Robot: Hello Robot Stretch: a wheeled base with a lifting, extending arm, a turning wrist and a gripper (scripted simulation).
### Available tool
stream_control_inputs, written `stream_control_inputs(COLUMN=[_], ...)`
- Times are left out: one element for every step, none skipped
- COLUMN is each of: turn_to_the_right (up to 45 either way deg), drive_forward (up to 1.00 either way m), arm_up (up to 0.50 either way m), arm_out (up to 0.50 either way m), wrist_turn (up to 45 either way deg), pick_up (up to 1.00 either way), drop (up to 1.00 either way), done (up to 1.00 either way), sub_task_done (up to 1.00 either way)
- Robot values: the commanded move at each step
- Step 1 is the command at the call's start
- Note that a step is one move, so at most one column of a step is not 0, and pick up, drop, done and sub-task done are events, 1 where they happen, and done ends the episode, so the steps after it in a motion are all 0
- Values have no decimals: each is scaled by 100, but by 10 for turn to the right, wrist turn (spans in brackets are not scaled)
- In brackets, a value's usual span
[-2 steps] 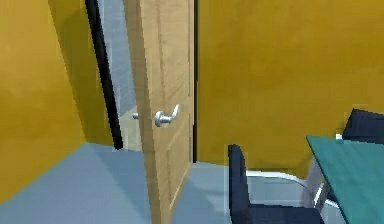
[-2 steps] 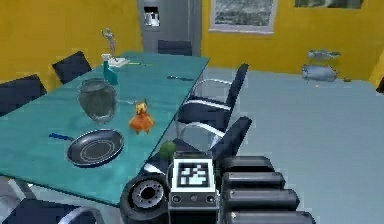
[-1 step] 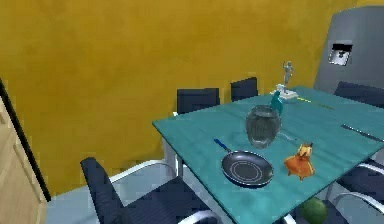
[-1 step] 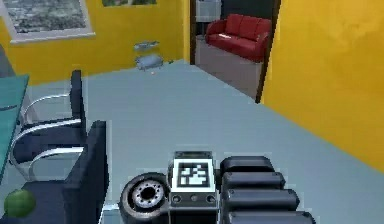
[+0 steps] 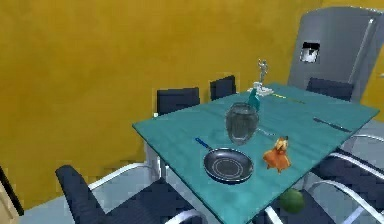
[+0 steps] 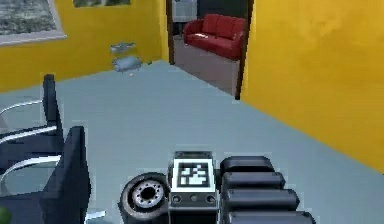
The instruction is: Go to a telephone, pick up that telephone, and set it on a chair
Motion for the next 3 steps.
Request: stream_control_inputs(turn_to_the_right=[-420,150,0], drive_forward=[0,0,25], arm_up=[0,0,0], arm_out=[0,0,0], wrist_turn=[0,0,0], pick_up=[0,0,0], drop=[0,0,0], done=[0,0,0], sub_task_done=[0,0,0])
